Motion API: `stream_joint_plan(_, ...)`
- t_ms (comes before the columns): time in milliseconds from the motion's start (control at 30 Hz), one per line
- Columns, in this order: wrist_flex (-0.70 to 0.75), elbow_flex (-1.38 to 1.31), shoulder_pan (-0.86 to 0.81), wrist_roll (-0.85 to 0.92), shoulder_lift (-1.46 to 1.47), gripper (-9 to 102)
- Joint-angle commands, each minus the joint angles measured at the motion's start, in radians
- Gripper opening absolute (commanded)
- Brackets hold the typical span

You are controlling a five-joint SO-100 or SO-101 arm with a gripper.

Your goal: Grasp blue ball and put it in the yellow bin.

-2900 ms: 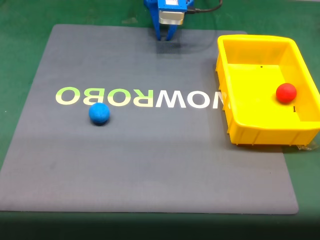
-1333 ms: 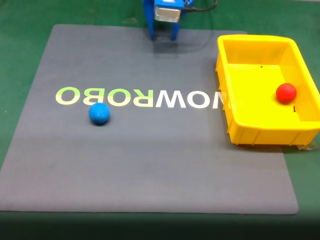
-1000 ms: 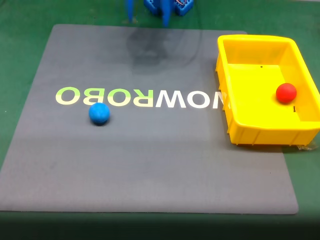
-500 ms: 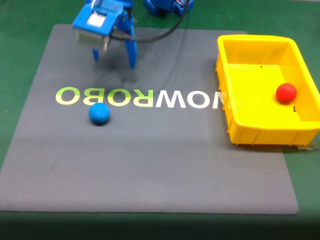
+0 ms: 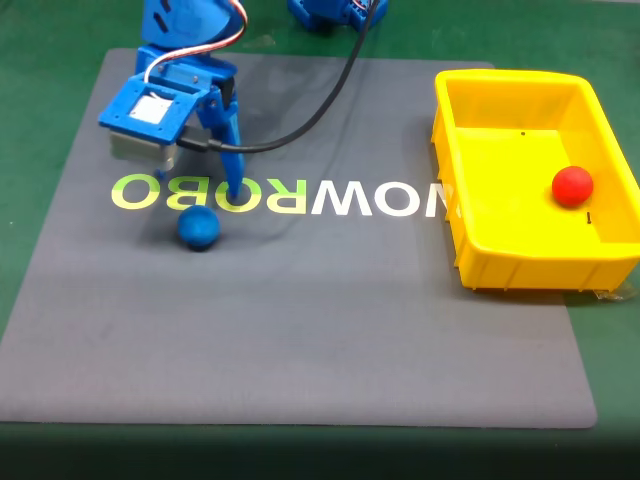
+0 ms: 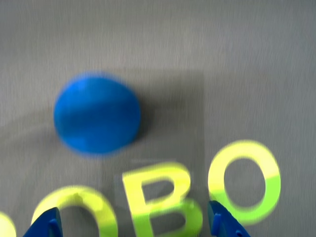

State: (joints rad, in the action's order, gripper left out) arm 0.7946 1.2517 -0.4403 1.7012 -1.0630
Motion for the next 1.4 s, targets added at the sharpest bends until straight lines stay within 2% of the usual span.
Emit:
stream_joint_plan(0, -0.021, -0.117, 0.018, -0.021, 0.017, 34)
stream_joint_plan(467, -0.015, -0.322, 0.049, -0.074, 0.176, 33)
stream_joint_plan(1000, -0.015, -0.439, 0.077, -0.104, 0.282, 31)
stream_joint_plan(1133, -0.008, -0.469, 0.091, -0.121, 0.302, 22)
stream_joint_plan(1233, -0.006, -0.482, 0.095, -0.129, 0.313, 2)
stream_joint_plan(1367, 0.014, -0.483, 0.095, -0.124, 0.314, 0)
